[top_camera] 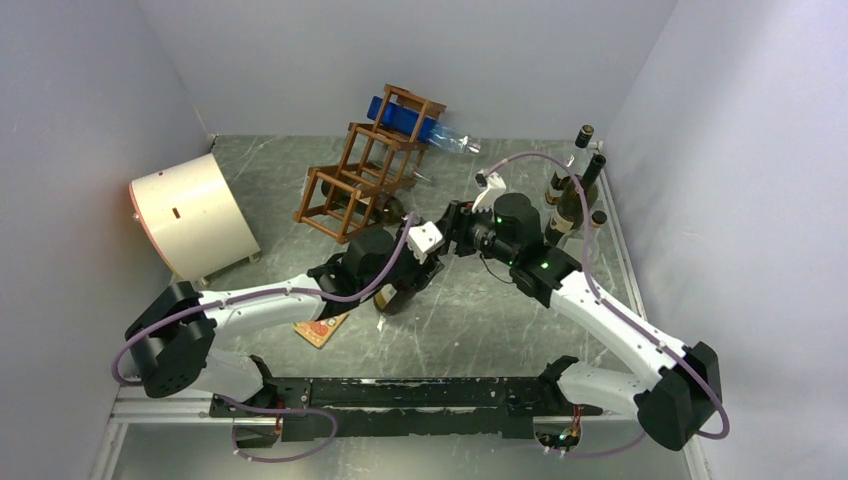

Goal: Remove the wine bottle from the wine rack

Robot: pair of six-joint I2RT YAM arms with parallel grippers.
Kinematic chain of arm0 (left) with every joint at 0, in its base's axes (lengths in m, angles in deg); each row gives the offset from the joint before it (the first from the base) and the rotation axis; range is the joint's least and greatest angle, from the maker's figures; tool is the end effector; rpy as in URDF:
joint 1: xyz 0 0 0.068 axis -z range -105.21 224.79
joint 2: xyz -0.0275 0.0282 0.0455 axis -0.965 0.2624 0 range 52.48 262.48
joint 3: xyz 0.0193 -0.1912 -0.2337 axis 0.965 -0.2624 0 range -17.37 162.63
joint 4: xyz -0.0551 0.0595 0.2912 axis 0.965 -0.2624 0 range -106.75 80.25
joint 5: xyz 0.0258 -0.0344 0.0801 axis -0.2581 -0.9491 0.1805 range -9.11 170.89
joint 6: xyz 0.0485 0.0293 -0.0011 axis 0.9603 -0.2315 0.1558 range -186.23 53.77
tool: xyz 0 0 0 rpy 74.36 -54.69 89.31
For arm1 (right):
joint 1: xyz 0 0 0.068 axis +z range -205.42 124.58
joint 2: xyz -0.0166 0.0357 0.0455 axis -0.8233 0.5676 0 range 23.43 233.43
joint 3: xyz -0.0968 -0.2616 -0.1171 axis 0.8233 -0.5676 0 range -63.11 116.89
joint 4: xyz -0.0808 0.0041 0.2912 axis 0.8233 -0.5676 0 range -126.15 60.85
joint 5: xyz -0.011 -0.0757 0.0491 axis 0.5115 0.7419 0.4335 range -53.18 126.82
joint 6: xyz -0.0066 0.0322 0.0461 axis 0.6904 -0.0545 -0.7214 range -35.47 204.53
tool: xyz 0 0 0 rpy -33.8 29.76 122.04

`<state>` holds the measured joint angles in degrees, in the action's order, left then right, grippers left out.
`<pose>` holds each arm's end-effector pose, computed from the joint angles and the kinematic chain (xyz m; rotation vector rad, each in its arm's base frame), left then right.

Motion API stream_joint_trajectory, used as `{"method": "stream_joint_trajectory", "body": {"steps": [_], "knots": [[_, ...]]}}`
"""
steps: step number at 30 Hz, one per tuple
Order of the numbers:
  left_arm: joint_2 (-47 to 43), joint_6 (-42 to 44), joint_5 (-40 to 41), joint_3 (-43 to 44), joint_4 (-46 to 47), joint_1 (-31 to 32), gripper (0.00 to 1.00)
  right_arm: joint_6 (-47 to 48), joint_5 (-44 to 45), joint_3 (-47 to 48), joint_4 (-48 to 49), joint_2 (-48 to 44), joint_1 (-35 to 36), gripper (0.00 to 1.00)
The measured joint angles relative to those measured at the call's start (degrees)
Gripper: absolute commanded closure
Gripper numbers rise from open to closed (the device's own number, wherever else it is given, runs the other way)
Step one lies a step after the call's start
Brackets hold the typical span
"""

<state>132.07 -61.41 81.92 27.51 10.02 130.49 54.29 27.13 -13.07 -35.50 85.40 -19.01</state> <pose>0.1965 -0.2867 0.2591 0.9334 1.6257 -0.6032 0.2239 0.1735 0.3373 -0.2295 1.9872 0.9343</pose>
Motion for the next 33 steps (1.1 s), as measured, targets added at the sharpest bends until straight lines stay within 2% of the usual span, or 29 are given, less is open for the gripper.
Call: {"method": "stream_joint_trajectory", "body": {"steps": [2,3,5,6,7,9,15,21,24,28,33], "knots": [[0.3,0.1,-1.1,0.4,-0.5,0.0,0.85,-0.9,-0.1,-0.9,2.3,1.6,0.2,0.5],[0.4,0.1,-1.2,0.6,-0.9,0.0,0.78,-1.5,-0.1,-1.3,3.4,2.1,0.3,0.63],[0.5,-0.2,-1.3,0.7,-1.5,-0.1,0.6,-2.1,-0.3,-1.8,5.4,2.5,0.5,0.82],[0.5,-0.3,-1.3,0.7,-2.0,-0.1,0.5,-1.4,0.3,-2.0,5.6,2.6,0.7,0.93],[0.4,-0.4,-1.3,0.7,-2.8,-0.1,0.28,-1.2,0.5,-2.4,5.5,2.6,0.6,1.0],[0.3,-0.5,-1.5,0.7,-3.8,0.0,0.01,-2.2,1.1,-2.7,4.9,2.7,0.5,1.0],[-6.6,-0.5,-1.6,2.1,-0.6,0.3,0.0,-3.1,6.1,-2.4,-0.9,-0.3,0.7,1.0],[-14.3,0.4,-0.6,2.3,2.4,1.2,0.01,1.7,16.9,3.1,-15.2,-6.3,0.7,1.0],[-17.2,0.8,1.7,1.9,4.8,1.2,0.04,4.7,23.1,5.2,-23.3,-10.4,0.6,1.0],[-18.0,1.4,5.4,1.9,5.7,1.2,0.06,8.7,31.9,9.0,-36.1,-16.3,0.3,1.0],[-17.9,1.4,9.4,1.9,5.7,1.2,0.06,12.1,42.8,19.5,-48.5,-17.4,0.3,1.0]]}}
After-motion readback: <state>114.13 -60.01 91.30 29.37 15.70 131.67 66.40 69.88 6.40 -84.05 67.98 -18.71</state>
